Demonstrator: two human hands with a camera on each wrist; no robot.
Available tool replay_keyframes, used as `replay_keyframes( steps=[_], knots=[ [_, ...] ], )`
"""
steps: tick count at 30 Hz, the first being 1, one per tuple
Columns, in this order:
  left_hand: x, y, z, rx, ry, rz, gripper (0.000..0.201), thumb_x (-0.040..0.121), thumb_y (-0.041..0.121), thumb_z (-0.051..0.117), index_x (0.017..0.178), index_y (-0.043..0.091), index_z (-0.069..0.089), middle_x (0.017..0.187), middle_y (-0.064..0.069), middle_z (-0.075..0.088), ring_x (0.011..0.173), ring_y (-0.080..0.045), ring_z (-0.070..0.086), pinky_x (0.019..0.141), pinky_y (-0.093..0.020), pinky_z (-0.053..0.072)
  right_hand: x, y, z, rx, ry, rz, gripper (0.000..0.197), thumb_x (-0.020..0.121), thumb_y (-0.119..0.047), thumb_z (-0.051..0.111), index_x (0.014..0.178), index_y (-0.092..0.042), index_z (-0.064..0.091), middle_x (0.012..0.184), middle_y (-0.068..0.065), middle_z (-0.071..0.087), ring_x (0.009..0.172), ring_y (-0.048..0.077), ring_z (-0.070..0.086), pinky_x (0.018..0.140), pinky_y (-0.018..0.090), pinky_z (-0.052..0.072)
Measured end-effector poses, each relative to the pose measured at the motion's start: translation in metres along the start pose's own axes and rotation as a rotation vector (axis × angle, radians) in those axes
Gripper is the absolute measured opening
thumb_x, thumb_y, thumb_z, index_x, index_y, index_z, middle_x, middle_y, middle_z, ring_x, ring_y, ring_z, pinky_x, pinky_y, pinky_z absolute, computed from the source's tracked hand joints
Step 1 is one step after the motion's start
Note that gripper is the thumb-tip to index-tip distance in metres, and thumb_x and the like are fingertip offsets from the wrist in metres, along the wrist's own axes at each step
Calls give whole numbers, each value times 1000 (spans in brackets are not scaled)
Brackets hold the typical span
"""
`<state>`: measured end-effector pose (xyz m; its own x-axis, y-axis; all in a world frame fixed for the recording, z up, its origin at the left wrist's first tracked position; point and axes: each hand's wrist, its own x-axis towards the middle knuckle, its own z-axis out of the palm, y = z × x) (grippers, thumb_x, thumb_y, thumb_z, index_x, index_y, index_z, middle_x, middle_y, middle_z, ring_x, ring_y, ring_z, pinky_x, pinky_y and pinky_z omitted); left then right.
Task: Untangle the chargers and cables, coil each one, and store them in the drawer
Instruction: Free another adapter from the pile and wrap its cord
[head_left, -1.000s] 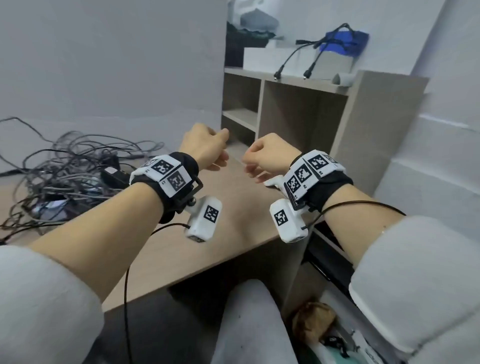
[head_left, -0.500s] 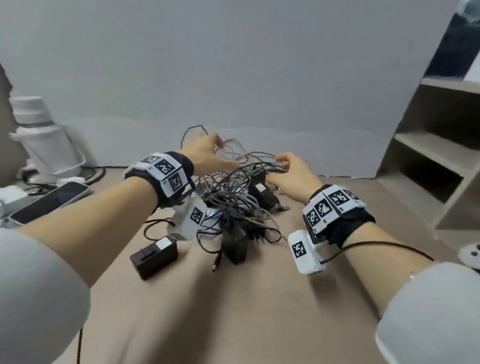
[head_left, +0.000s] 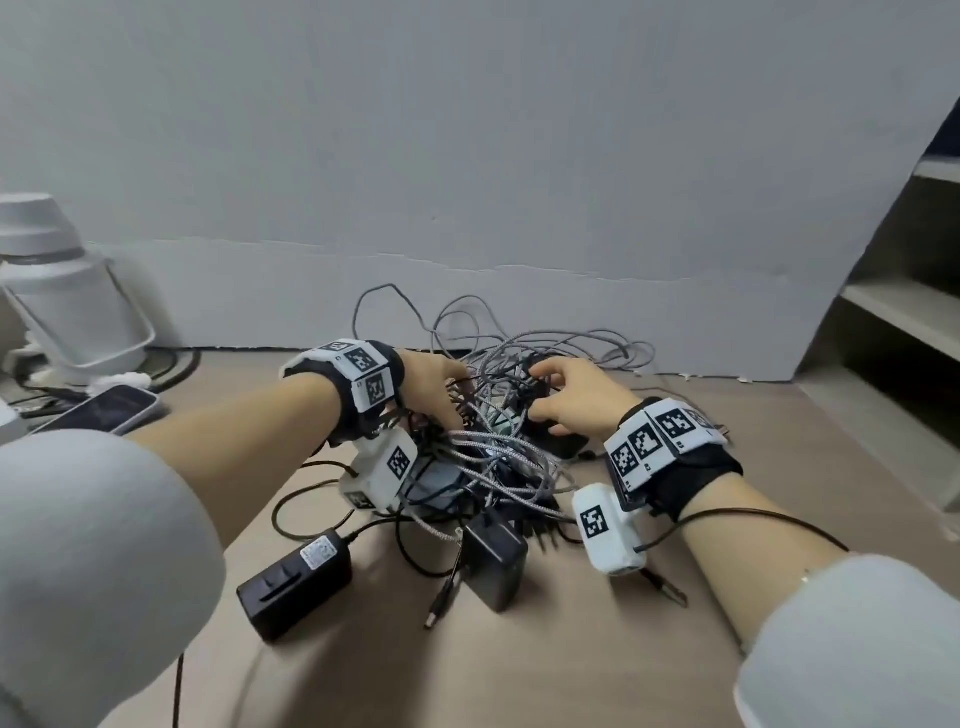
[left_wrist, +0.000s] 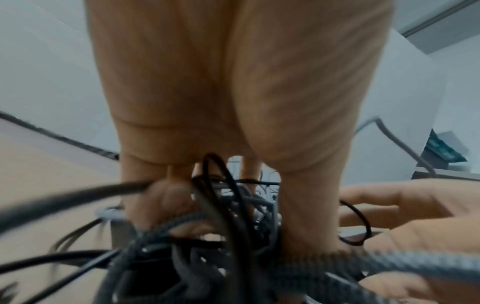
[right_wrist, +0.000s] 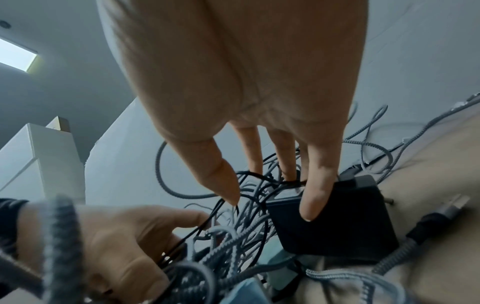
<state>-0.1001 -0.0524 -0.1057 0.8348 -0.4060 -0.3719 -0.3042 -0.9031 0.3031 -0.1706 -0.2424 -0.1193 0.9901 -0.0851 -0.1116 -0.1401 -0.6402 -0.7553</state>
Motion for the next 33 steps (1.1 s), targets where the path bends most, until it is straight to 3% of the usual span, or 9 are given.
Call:
replay_keyframes(
  steps=[5, 9, 12, 16, 20, 24, 28, 31, 33],
  knots=[
    [-9, -2, -16, -214, 33, 5, 17, 94, 18, 60, 99, 3, 67, 67, -10, 67, 49, -21, 59, 44, -24, 50, -8, -7, -13, -1, -16, 21, 45, 89, -6, 68, 132, -11, 58, 100, 1, 55, 102, 21, 60, 93, 42, 58],
    [-39, 4, -55, -508, 93, 48, 23, 96, 6, 51, 106, -12, 60, 58, -7, 51, 39, -15, 47, 34, -21, 38, -25, -25, -33, 12, -17, 30, 37, 89, -11, 70, 125, -11, 60, 107, 9, 63, 97, 24, 63, 85, 43, 60],
    [-63, 19, -76, -657, 131, 126, 10, 98, 1, 46, 99, -5, 54, 55, -7, 48, 35, -13, 43, 33, -19, 34, -38, -42, -46, 59, -17, 2, 54, 88, -17, 73, 136, -7, 51, 102, 13, 65, 81, 24, 65, 82, 49, 60],
    [-77, 38, -89, -828, 132, 173, 17, 101, 4, 42, 91, -3, 54, 50, -4, 48, 33, -9, 39, 31, -15, 28, -59, -64, -56, 60, 54, -115, 92, 85, -45, 77, 156, -20, 24, 148, 7, 45, 110, 17, 57, 95, 50, 56],
    [-75, 54, -98, -1050, 106, 247, 19, 99, 8, 43, 88, 3, 58, 69, -5, 43, 39, -9, 37, 33, -15, 28, -55, -65, -41, -84, -3, -177, 145, 49, -87, 75, 154, -46, -15, 168, 0, 12, 147, 27, 33, 106, 57, 45],
    [-82, 64, -108, -1166, 167, 351, 18, 98, 9, 44, 85, 4, 55, 54, -1, 45, 37, -8, 36, 30, -16, 25, -39, -56, -25, -68, 92, -230, 158, 52, -74, 84, 144, -39, -40, 169, 10, 0, 152, 29, 21, 121, 50, 23],
    [-92, 49, -117, -1208, 73, 466, 26, 98, 15, 41, 86, 4, 61, 48, 8, 39, 33, -1, 29, 29, -14, 17, -23, -42, -18, 9, 110, -300, 156, 49, -60, 92, 154, -35, -22, 162, 7, 29, 144, 24, 37, 120, 45, 31],
    [-98, 30, -122, -1205, 20, 492, 30, 95, 18, 42, 86, 4, 67, 52, 11, 28, 34, 1, 25, 35, -14, 10, -18, -32, -22, -40, 130, -374, 109, 67, -34, 89, 154, -26, 24, 136, -9, 56, 120, 14, 59, 107, 38, 47],
    [-101, 16, -123, -1171, 7, 508, 25, 87, 20, 49, 88, 4, 69, 57, 9, 20, 35, 0, 25, 35, -15, 14, -19, -31, -29, -86, 156, -385, 72, 75, -17, 81, 139, -20, 48, 117, -6, 66, 90, 6, 67, 81, 29, 57]
  ],
)
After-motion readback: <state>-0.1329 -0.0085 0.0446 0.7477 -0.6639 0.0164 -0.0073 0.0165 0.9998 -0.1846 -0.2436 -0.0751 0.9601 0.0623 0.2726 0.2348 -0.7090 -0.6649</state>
